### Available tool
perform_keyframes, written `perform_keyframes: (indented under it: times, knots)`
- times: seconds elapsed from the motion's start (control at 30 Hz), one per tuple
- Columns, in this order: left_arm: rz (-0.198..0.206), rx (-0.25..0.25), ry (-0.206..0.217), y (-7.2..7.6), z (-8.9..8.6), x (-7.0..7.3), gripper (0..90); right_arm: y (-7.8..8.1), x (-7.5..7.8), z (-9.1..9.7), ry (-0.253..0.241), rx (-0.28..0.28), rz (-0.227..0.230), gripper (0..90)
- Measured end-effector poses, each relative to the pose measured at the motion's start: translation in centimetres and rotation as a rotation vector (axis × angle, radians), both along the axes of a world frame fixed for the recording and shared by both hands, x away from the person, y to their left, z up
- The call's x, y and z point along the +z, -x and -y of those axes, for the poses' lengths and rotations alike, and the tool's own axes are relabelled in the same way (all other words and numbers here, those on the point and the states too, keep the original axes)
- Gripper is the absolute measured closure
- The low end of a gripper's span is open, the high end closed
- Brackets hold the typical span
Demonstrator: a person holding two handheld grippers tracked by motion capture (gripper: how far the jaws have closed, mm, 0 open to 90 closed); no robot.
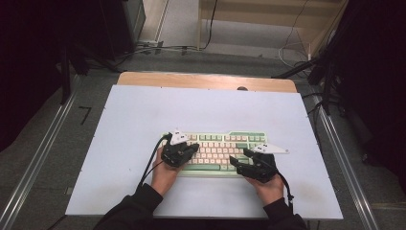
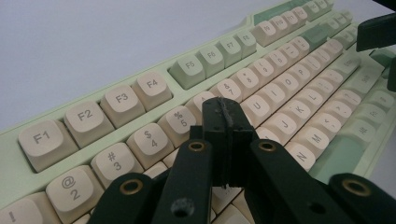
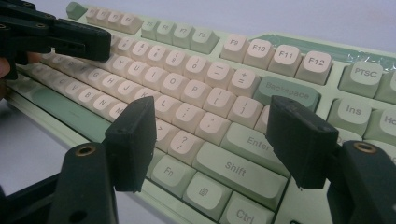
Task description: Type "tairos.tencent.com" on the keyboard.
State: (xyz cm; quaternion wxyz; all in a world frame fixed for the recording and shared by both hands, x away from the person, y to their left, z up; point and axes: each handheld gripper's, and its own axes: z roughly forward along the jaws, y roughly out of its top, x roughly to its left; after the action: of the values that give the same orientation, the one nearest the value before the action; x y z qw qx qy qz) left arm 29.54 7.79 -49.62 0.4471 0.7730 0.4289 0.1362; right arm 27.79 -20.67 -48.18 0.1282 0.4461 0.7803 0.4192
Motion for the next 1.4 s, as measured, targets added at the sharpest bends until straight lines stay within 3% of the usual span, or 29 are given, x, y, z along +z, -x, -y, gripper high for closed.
perform_keyframes:
  times: [0.53, 0.67, 0.87, 1.0, 1.23, 1.4]
  knots:
    - [-0.009, -0.002, -0.013, -0.1, 0.1, -0.1, 90.0, 0.0, 0.0, 0.0, 0.0, 0.0, 0.0, 31.9]
    - [0.006, 0.005, 0.018, 0.1, -0.2, 0.3, 89.6, 0.0, 0.0, 0.0, -0.004, -0.003, 0.0, 31.9]
    - [0.056, 0.032, 0.051, 0.5, -0.7, 1.1, 63.8, 0.0, 0.1, 0.1, -0.005, -0.004, 0.001, 34.5]
    - [0.091, 0.08, 0.025, 0.7, -0.9, 1.3, 45.7, 0.0, 0.1, 0.1, -0.004, 0.005, 0.007, 45.1]
    - [0.109, 0.116, 0.02, 1.1, -1.6, 1.4, 43.0, 0.1, 0.2, -0.4, -0.003, 0.05, 0.024, 84.9]
    - [0.104, 0.133, 0.019, 1.4, -2.3, 1.3, 43.0, -0.2, 0.3, -1.1, -0.009, 0.094, 0.019, 87.8]
